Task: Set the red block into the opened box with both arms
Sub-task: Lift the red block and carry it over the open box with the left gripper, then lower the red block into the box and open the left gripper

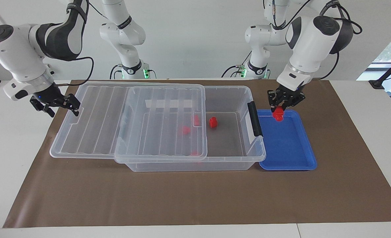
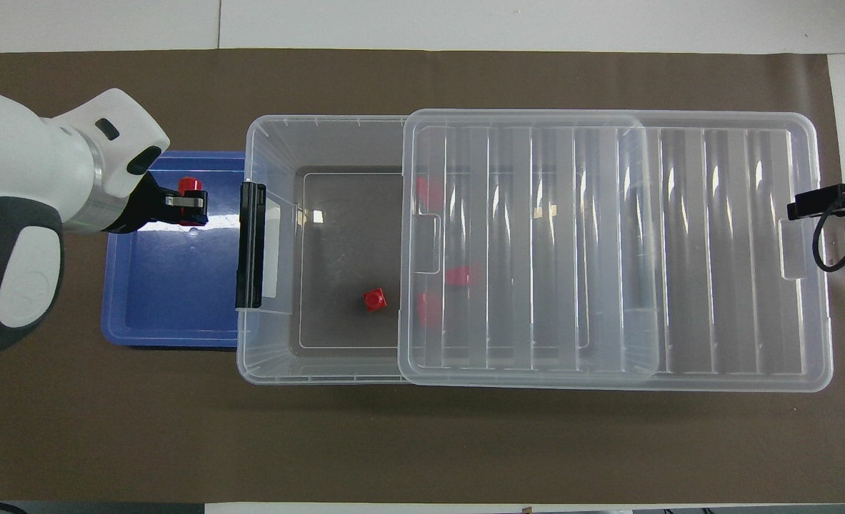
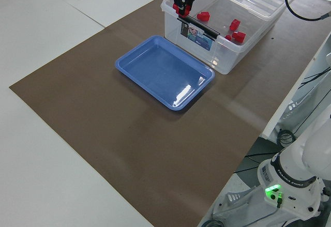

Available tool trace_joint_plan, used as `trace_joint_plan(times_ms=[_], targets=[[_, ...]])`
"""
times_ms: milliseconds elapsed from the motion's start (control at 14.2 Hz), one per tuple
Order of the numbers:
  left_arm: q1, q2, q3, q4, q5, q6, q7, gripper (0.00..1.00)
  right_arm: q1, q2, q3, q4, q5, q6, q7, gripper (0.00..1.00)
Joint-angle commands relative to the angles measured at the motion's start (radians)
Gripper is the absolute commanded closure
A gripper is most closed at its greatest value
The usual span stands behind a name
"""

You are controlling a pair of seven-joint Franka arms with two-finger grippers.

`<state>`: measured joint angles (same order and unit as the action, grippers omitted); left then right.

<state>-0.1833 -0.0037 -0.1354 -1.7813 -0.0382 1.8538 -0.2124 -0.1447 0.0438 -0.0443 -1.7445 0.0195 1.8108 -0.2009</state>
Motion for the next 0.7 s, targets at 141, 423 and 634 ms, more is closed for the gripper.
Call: trace_joint_plan(times_ms=[141,423,634], targets=[[-0.162,0.034,0.007,-0.003,0.038,0.049,-0.230,1.00,0.118,-0.050,0.003,0.086,0.000,-0.136,0.182,0.00],[-0.234,0.116,0.007,-0.038,0.058,0.180,-0.352,1.00,0.169,-0.073,0.003,0.080,0.002,-0.165,0.251,0.00],[-0.265,0.171,0.007,-0.091,0.066,0.298,-0.409,1.00,0.168,-0.073,0.003,0.080,0.002,-0.166,0.255,0.00]])
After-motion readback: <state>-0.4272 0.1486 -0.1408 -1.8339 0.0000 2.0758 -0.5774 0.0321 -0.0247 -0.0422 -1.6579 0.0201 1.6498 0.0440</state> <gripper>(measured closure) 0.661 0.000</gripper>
